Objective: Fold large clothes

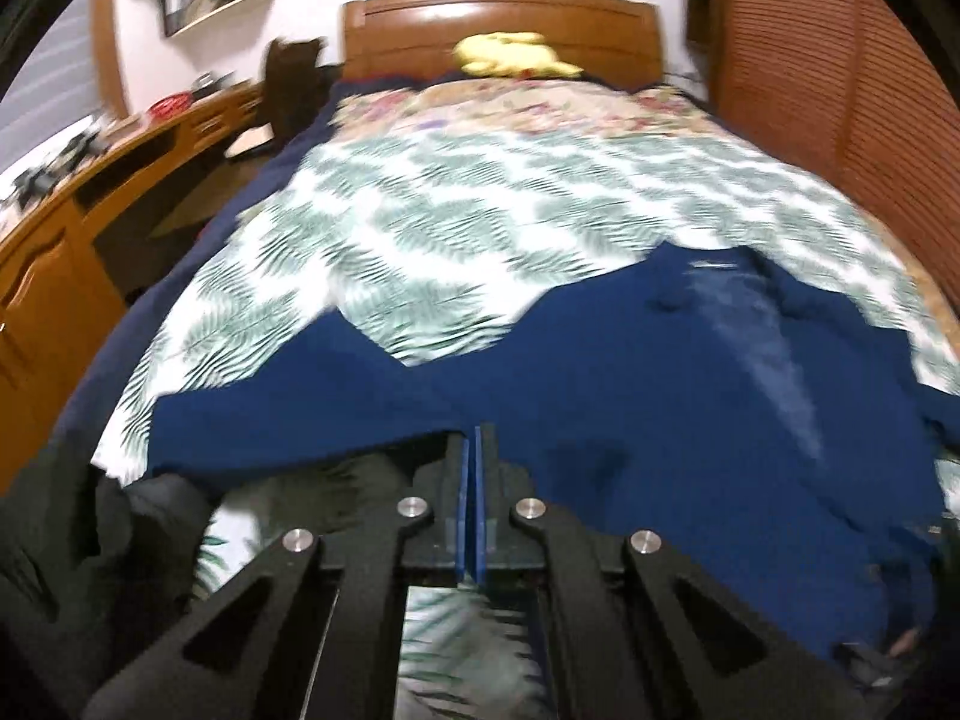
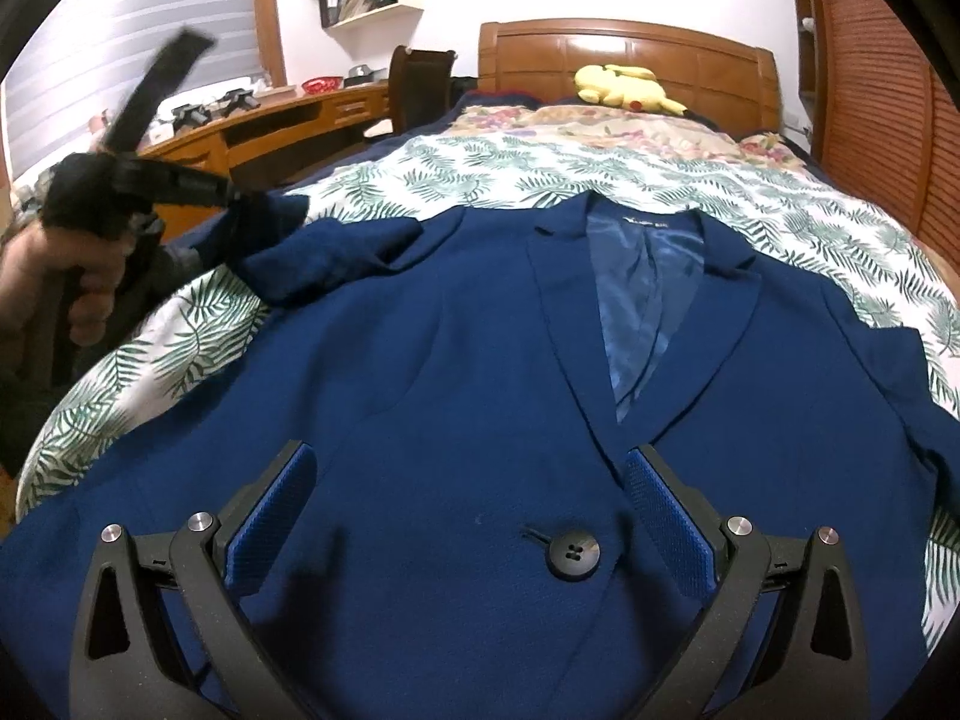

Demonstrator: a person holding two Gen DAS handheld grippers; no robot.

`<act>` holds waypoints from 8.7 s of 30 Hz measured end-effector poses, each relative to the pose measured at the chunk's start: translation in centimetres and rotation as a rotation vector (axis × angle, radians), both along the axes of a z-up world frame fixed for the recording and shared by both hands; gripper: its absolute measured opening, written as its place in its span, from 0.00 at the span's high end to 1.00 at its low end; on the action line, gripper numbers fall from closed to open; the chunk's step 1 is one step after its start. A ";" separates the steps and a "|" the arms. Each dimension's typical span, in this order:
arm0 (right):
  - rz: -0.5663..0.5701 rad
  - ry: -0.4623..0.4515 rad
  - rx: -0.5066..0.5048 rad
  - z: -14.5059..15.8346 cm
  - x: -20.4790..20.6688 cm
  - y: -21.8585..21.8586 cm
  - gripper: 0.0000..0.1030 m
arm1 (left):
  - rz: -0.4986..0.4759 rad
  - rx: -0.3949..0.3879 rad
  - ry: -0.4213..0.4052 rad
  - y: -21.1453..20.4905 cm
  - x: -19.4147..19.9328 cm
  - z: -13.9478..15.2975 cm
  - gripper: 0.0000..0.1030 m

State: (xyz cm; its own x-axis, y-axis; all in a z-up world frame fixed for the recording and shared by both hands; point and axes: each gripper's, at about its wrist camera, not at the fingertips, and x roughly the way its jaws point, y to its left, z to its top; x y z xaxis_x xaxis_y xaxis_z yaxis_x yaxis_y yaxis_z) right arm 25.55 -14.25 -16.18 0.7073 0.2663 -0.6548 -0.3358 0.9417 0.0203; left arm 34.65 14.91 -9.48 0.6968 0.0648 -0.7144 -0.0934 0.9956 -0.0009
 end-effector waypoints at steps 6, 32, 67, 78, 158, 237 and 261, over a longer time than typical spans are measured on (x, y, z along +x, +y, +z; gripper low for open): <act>-0.010 0.007 0.029 0.2 0.2 -0.6 0.00 | -0.104 0.005 0.024 -5.6 -1.2 2.4 1.00; 0.004 0.004 -0.009 0.3 0.0 -0.1 0.00 | 0.102 -0.017 0.138 5.5 -3.1 -4.9 0.65; -0.010 -0.024 -0.052 4.0 -4.3 -4.6 0.00 | -0.095 0.014 -0.125 -6.1 -2.1 5.9 1.00; -0.175 0.007 -0.055 4.4 -8.8 -14.7 0.00 | -0.344 0.033 -0.120 -19.4 -5.9 7.6 1.00; -0.082 0.075 -0.062 3.2 -12.8 -14.1 0.84 | -0.231 -0.074 -0.104 -14.9 -16.5 -2.1 0.65; -0.050 0.284 -0.199 0.3 -5.7 -13.0 0.45 | -0.315 -0.086 -0.138 -17.1 -17.4 -0.5 0.62; -0.311 0.181 -0.204 6.9 -12.5 -25.7 0.43 | -0.338 -0.095 -0.131 -18.2 -16.7 -0.7 0.58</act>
State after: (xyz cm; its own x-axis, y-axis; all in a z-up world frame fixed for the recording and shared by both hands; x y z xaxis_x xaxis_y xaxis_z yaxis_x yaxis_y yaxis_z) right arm 13.09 -39.91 -9.25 0.6024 -0.0900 -0.7931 -0.0425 0.9886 -0.1445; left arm 17.93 -3.28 -10.22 0.7532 -0.2466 -0.6098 0.2472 0.9652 -0.0850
